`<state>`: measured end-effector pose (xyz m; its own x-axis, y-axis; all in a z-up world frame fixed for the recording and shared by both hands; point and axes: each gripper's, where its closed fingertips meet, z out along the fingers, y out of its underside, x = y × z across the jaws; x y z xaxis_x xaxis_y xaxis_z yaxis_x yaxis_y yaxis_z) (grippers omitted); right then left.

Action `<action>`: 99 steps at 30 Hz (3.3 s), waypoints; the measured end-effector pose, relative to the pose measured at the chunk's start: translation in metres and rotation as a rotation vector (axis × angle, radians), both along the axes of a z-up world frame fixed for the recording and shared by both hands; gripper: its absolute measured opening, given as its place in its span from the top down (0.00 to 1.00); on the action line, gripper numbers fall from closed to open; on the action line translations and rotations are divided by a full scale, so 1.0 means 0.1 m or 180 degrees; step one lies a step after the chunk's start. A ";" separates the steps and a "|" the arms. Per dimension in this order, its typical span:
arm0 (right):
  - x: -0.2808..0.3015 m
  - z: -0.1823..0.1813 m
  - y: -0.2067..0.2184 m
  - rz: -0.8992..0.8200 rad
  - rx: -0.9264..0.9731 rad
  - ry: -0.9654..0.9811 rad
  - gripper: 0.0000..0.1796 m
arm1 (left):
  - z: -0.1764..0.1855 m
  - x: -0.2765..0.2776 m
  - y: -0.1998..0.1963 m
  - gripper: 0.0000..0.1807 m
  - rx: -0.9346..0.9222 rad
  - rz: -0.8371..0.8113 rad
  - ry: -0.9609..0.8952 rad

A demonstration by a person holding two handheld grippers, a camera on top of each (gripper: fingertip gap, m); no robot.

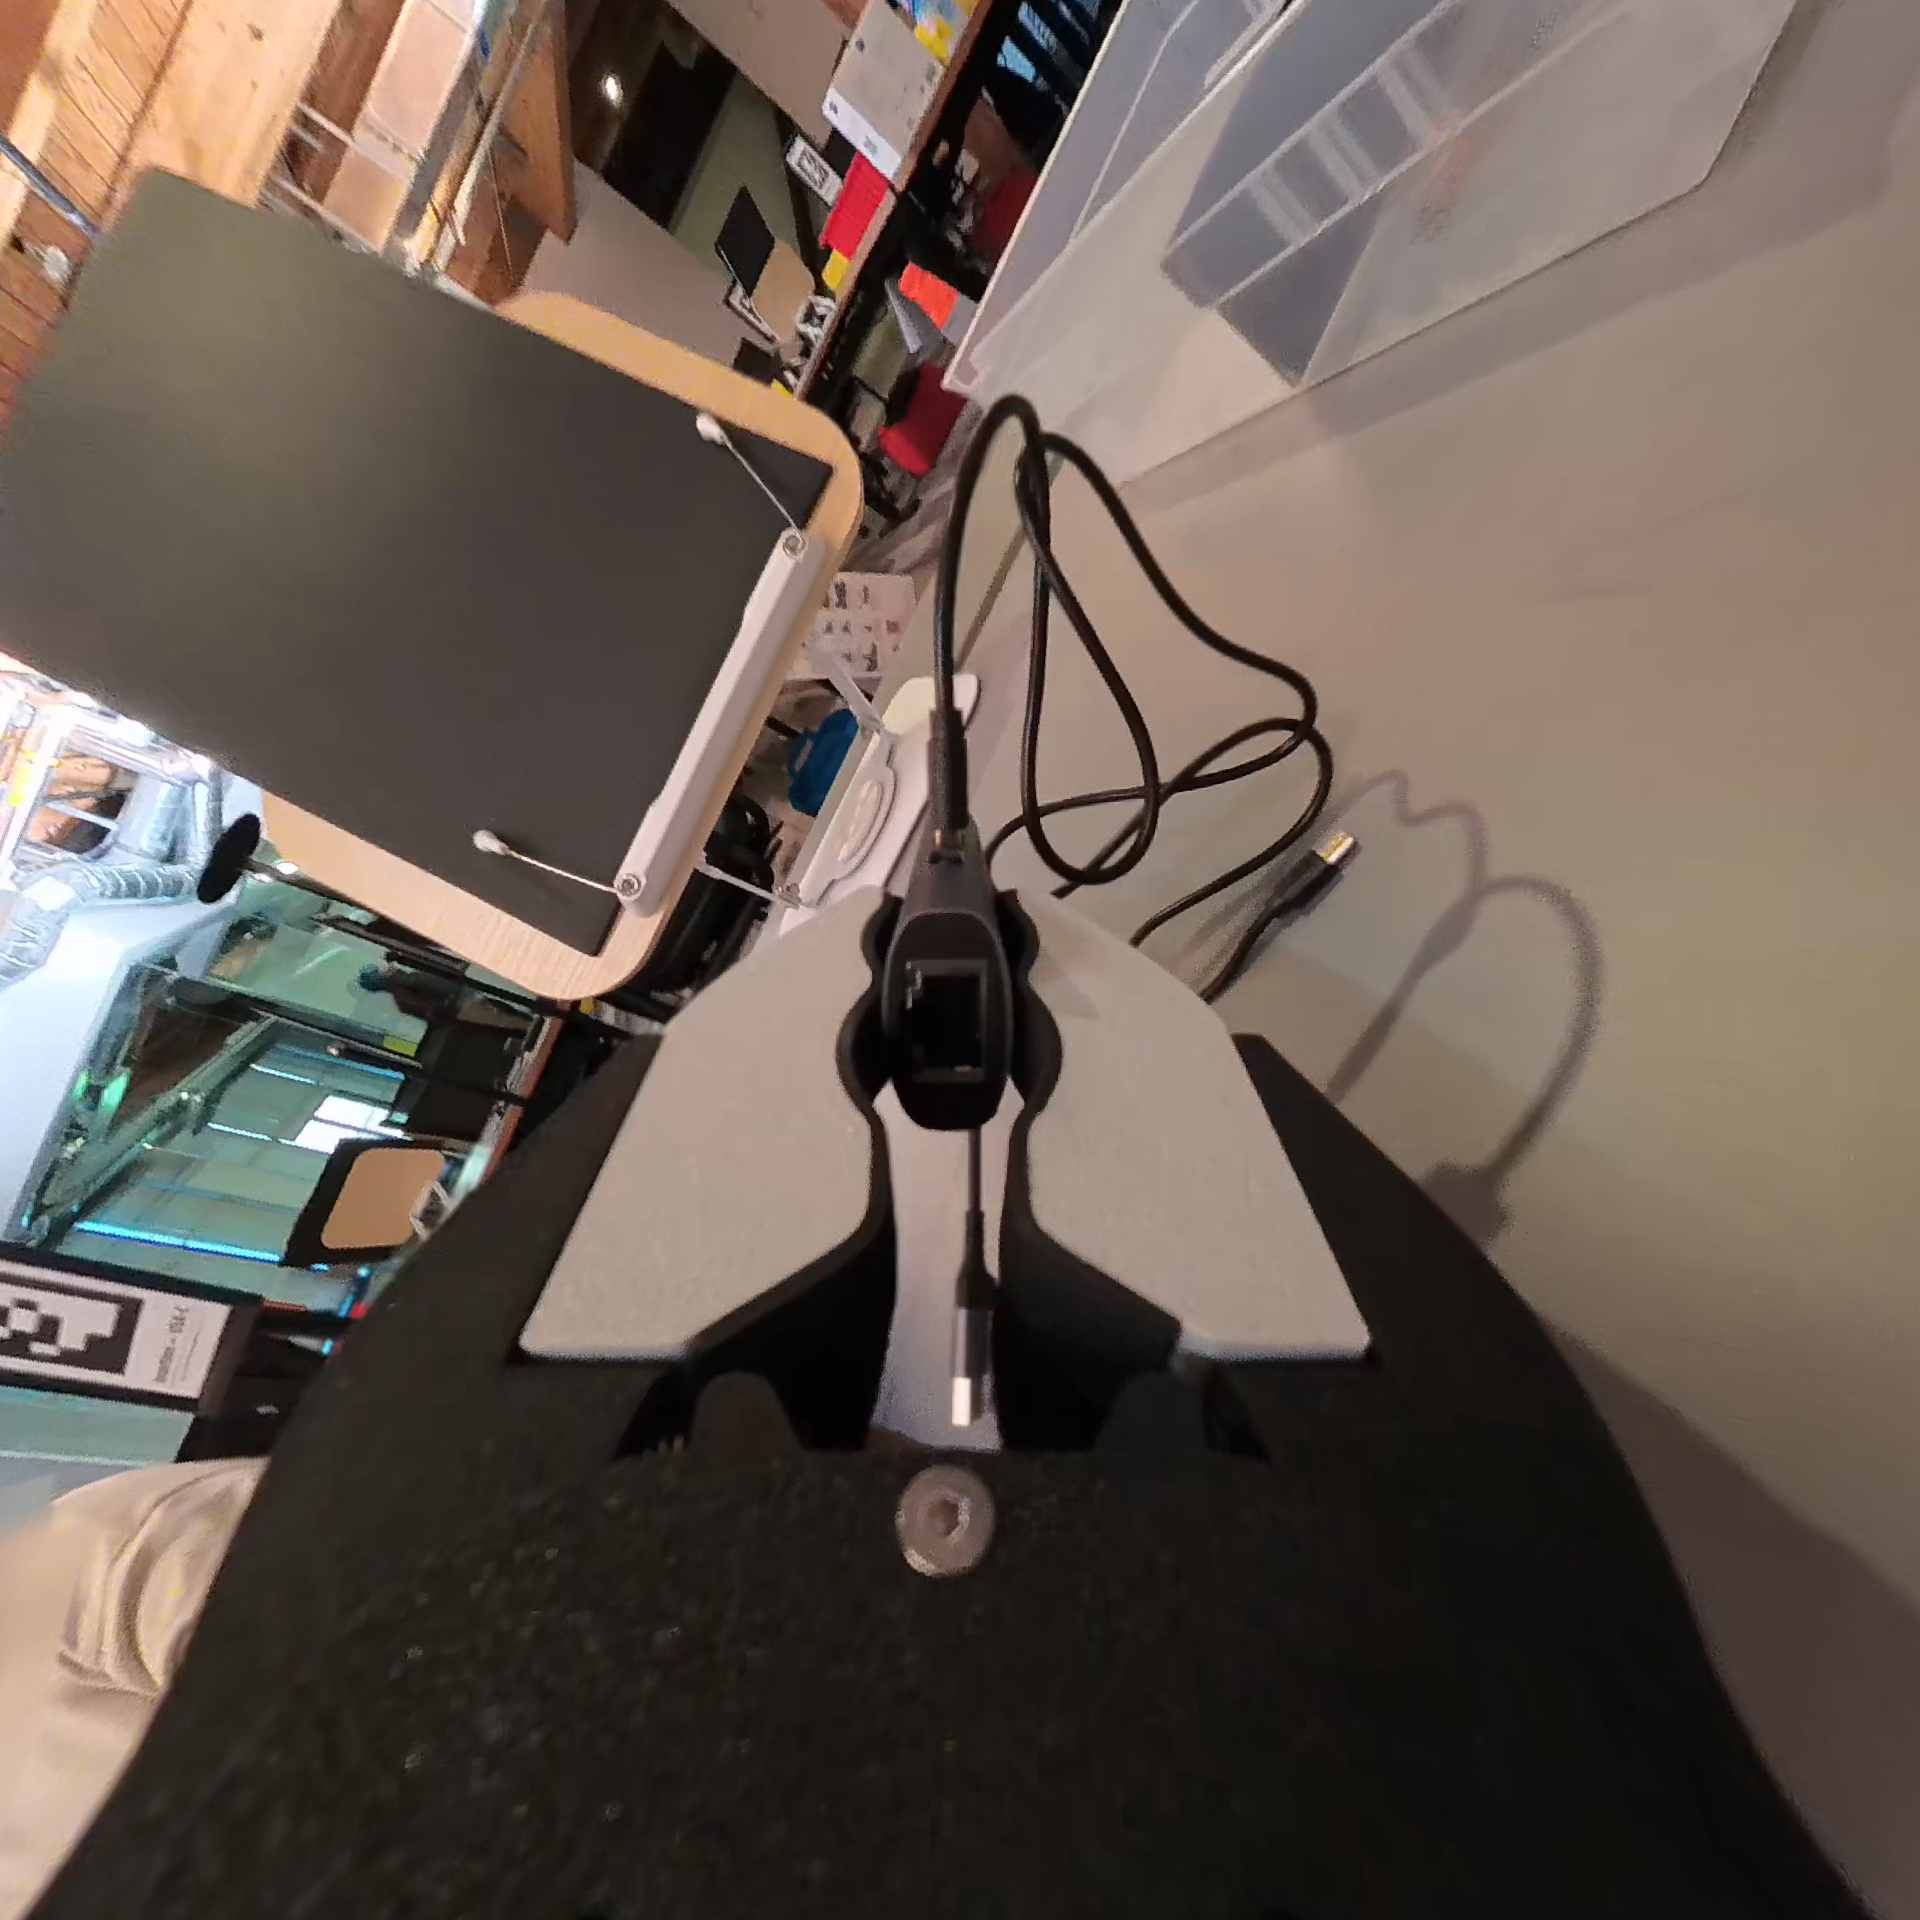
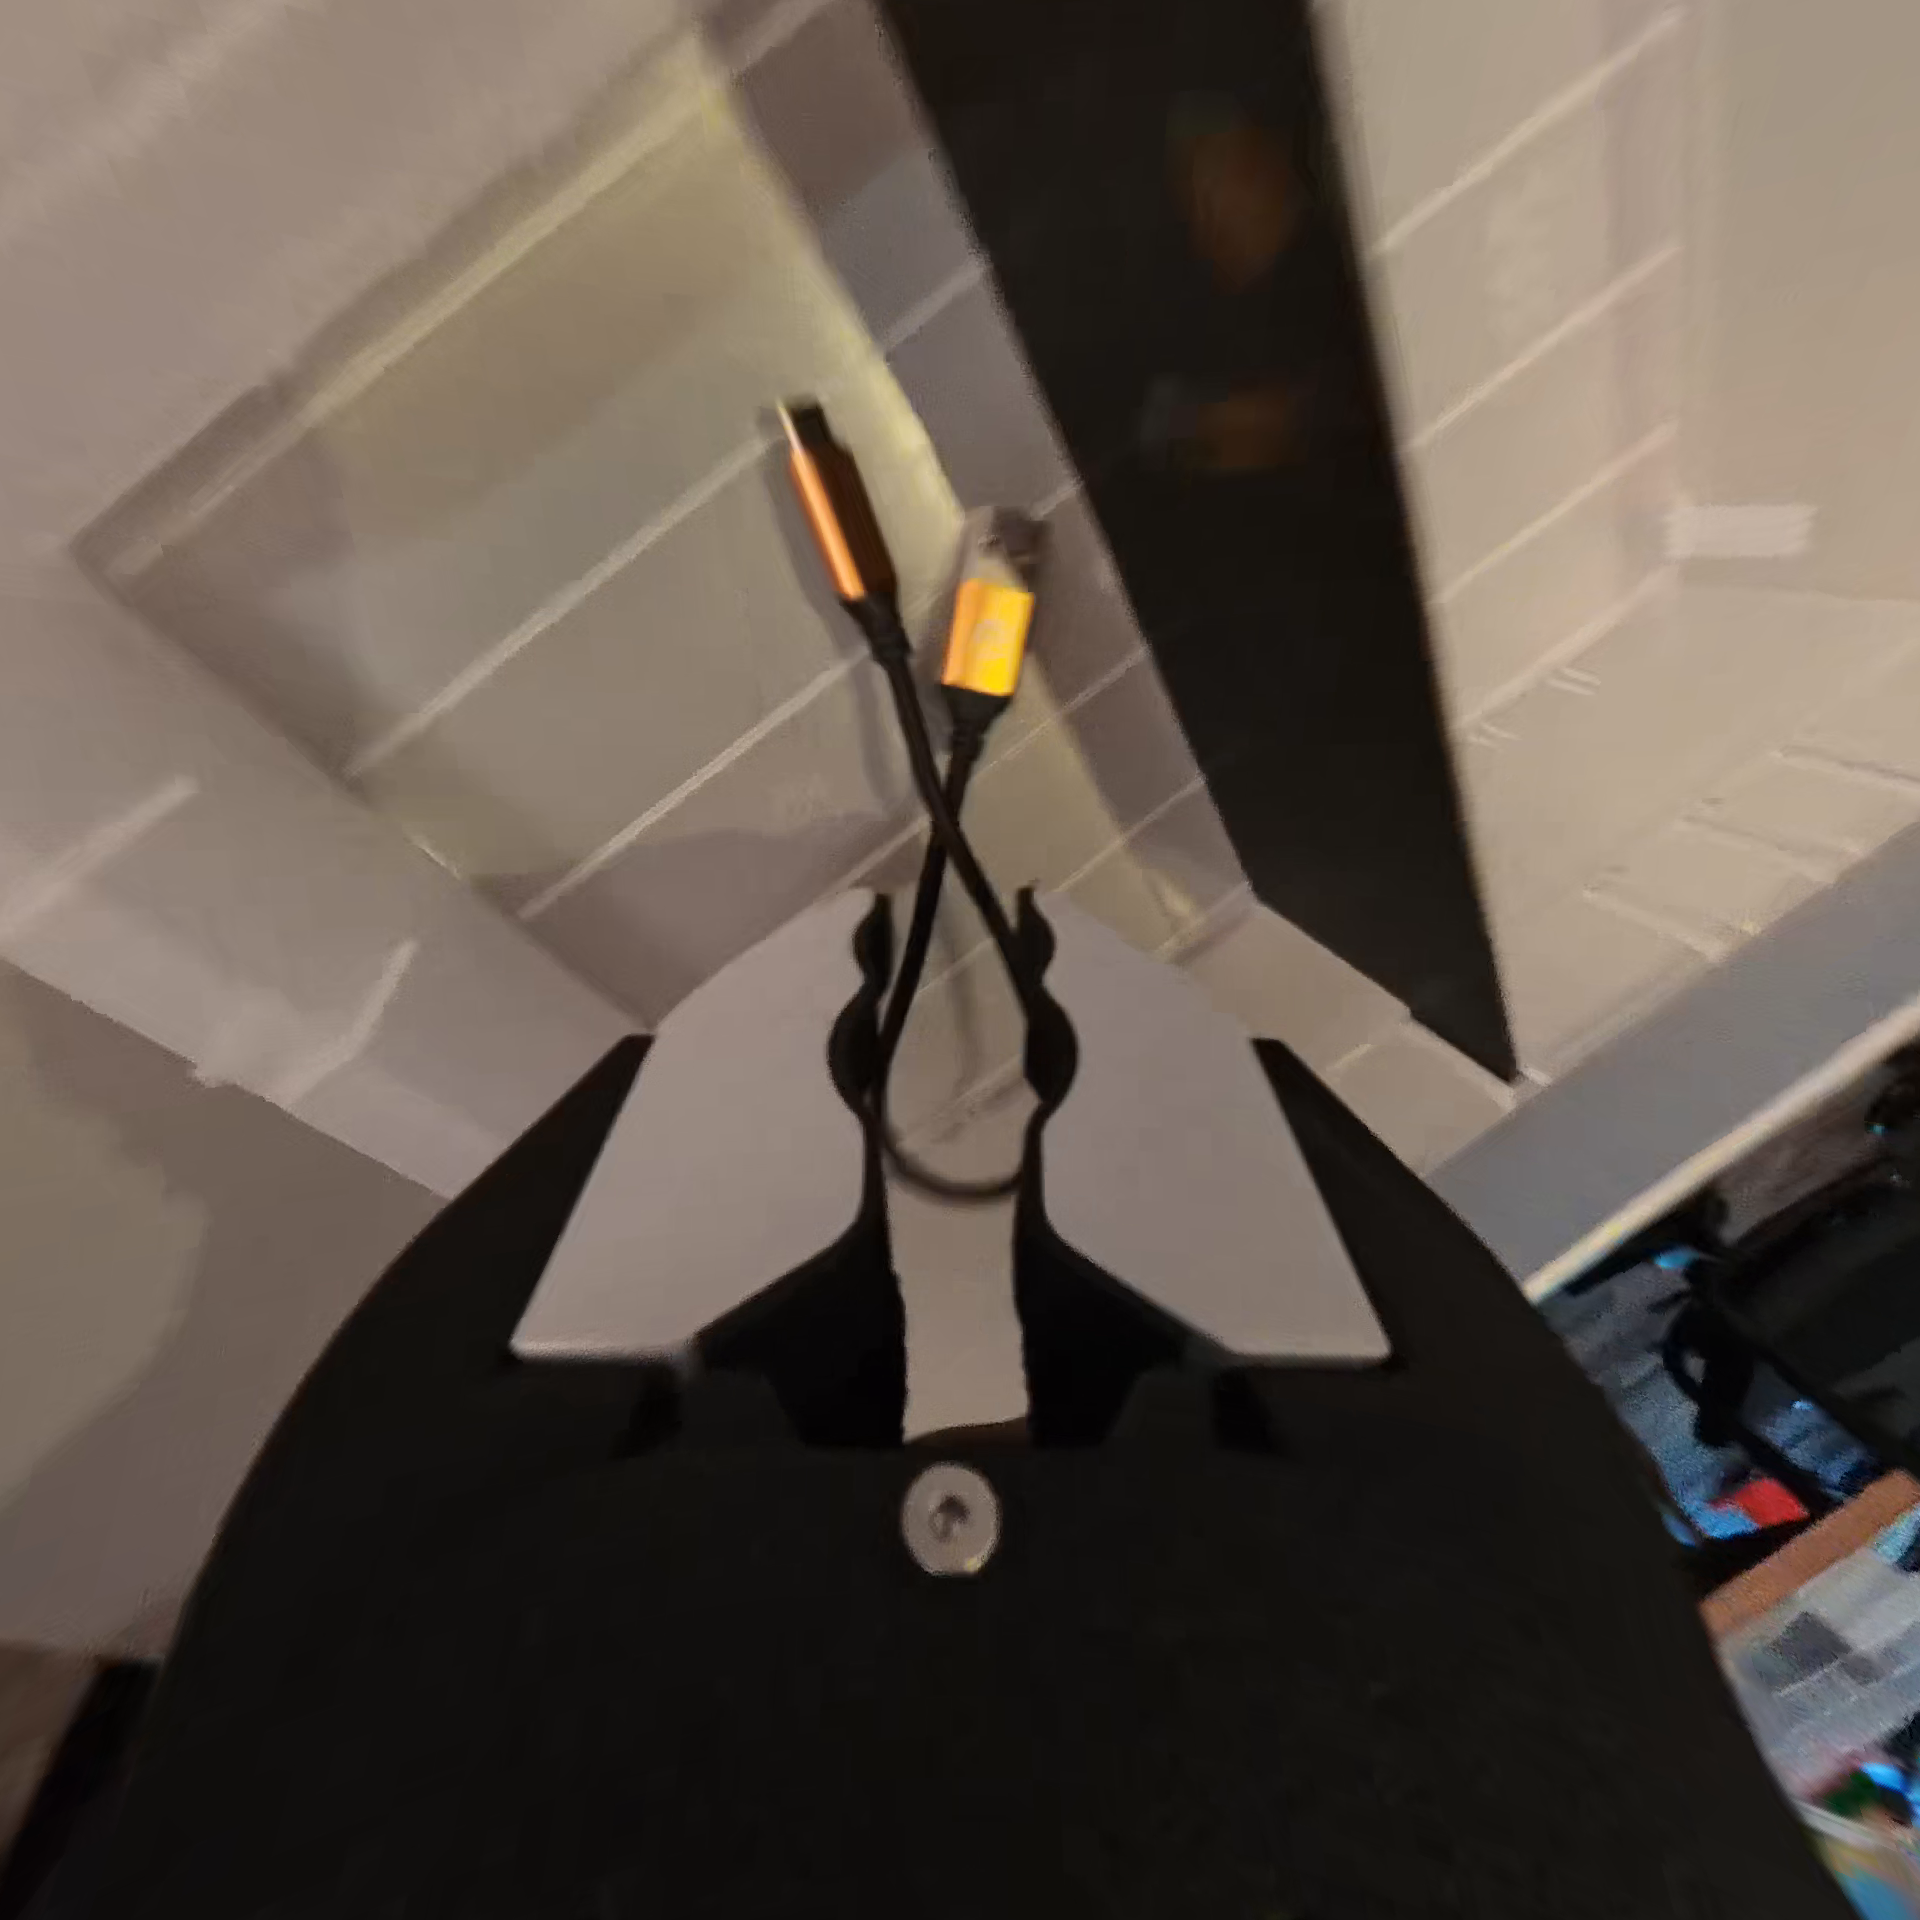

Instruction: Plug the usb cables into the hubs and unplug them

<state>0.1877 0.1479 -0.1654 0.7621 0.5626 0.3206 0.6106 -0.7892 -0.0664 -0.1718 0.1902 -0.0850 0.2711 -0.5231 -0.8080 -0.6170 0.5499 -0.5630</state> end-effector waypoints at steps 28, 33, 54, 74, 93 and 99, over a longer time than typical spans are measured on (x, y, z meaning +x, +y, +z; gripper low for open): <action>-3.28 0.86 -0.09 0.0543 0.1782 0.3449 0.91 | 0.04 0.24 -0.43 0.90 0.0605 -0.0266 0.0217; -3.21 0.88 -0.05 0.0340 0.2011 0.3371 0.91 | 0.05 0.28 -0.33 0.90 0.0469 -0.0154 0.0222; -3.12 0.87 -0.17 0.1362 0.2910 0.1824 0.92 | -0.07 0.35 -0.68 0.75 -0.4631 -0.1557 -0.1209; -3.07 1.07 -0.24 0.1397 0.3649 0.0939 0.92 | -0.29 -0.07 0.20 0.83 -0.3426 0.0203 -0.1146; -1.46 2.44 -0.07 0.0197 0.2964 0.4253 0.92 | -0.40 0.20 -0.29 0.83 -0.3202 -0.0372 -0.0569; -0.75 1.46 0.34 -0.1384 0.2207 0.4391 0.92 | -0.38 0.18 -0.28 0.83 -0.3085 -0.0367 -0.0508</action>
<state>0.1128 0.1814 -0.0193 0.7271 0.2818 -0.6260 -0.4683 -0.4632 -0.7524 -0.1538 0.1618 -0.1232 0.2454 -0.9691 0.0252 -0.4664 -0.1408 -0.8733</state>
